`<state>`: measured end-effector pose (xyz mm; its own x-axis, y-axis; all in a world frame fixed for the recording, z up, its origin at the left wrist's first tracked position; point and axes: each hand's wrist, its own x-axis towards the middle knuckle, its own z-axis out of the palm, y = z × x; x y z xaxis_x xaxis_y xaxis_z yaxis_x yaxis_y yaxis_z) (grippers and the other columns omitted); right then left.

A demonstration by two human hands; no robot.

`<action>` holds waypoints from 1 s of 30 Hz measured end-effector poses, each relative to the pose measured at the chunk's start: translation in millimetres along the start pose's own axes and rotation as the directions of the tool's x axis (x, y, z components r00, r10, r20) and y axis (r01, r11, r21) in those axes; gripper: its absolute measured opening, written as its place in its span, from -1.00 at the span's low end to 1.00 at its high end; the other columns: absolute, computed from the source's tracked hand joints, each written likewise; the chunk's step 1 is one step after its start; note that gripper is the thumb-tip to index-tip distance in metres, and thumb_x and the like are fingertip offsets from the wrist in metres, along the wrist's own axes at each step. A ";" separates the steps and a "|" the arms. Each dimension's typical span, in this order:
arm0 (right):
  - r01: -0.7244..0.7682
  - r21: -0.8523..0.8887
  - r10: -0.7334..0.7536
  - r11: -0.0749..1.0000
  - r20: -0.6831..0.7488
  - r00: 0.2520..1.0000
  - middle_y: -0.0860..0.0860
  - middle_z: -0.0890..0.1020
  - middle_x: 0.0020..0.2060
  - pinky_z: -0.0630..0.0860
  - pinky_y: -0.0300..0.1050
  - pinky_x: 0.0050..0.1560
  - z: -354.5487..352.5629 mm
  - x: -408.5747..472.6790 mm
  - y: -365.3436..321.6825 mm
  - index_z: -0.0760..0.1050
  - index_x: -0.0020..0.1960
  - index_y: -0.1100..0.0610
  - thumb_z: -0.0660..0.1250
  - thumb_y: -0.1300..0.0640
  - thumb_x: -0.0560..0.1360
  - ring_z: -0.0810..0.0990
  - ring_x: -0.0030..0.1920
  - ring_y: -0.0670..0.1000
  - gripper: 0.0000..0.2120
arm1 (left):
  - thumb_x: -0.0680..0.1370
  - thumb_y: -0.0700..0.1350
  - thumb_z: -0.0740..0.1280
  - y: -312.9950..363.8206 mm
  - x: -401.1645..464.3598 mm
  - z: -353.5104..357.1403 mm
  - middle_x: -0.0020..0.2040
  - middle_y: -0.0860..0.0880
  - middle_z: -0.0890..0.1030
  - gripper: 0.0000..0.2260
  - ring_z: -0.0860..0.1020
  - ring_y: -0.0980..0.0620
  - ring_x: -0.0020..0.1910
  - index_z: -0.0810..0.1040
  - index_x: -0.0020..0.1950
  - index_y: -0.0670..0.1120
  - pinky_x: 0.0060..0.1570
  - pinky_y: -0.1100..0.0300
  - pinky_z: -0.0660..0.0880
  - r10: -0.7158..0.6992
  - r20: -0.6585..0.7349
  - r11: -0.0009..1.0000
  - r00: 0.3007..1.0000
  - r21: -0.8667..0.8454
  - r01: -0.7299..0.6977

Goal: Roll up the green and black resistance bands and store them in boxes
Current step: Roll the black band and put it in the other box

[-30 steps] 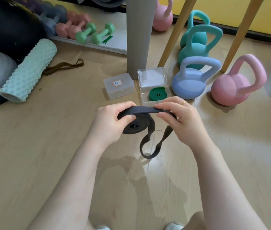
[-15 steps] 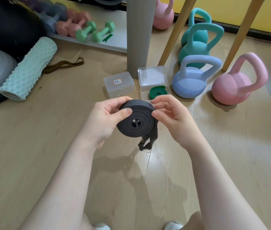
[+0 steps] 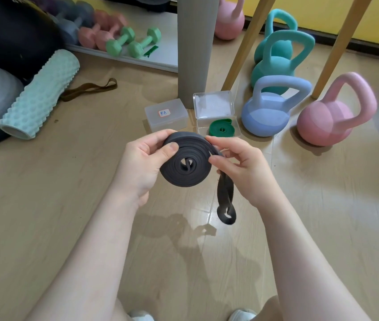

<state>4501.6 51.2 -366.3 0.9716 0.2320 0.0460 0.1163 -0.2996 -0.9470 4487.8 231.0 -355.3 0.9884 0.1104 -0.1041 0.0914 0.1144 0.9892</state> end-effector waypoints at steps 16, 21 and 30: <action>-0.062 0.324 0.071 0.944 -0.016 0.997 -0.01 0.54 -0.37 0.38 -0.11 -0.21 6.2 -1.8 -8.6 0.40 -0.15 0.04 0.35 0.26 0.45 0.48 -0.29 0.00 -0.82 | 0.51 -0.30 0.23 -4.6 -1.1 5.1 -0.19 0.04 0.67 -0.81 0.61 0.13 -0.20 0.56 0.01 -0.10 -0.21 0.28 0.56 -0.177 -0.010 0.928 0.984 -0.335 0.164; -0.025 0.278 0.035 0.960 -0.030 0.999 -0.17 0.57 -0.38 0.45 -0.32 -0.21 -0.2 -2.6 -8.2 0.40 -0.09 0.09 0.28 0.37 0.49 0.54 -0.28 -0.16 -0.81 | 0.52 -0.34 0.21 -1.8 -1.7 2.8 -0.09 -0.02 0.62 -0.76 0.57 0.05 -0.13 0.50 0.07 -0.05 -0.09 0.16 0.53 -0.227 0.149 0.943 0.962 -0.215 0.256; 0.038 -0.144 -0.004 0.989 0.233 0.972 -0.33 0.60 -0.25 0.45 -0.42 -0.22 -9.2 -3.4 -0.5 0.49 -0.08 -0.10 0.33 0.30 0.46 0.57 -0.20 -0.22 -0.72 | 0.38 -0.18 0.47 -0.5 -5.2 5.1 -0.09 -0.02 0.66 -0.82 0.62 0.02 -0.08 0.59 -0.05 -0.03 -0.03 0.17 0.51 -0.306 0.284 0.876 0.909 0.457 0.152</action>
<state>4500.1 42.1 -363.0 0.8963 0.4427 -0.0260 0.1821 -0.4210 -0.8886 4483.2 225.2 -354.8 0.9044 -0.2153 -0.3683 0.2861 -0.3341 0.8981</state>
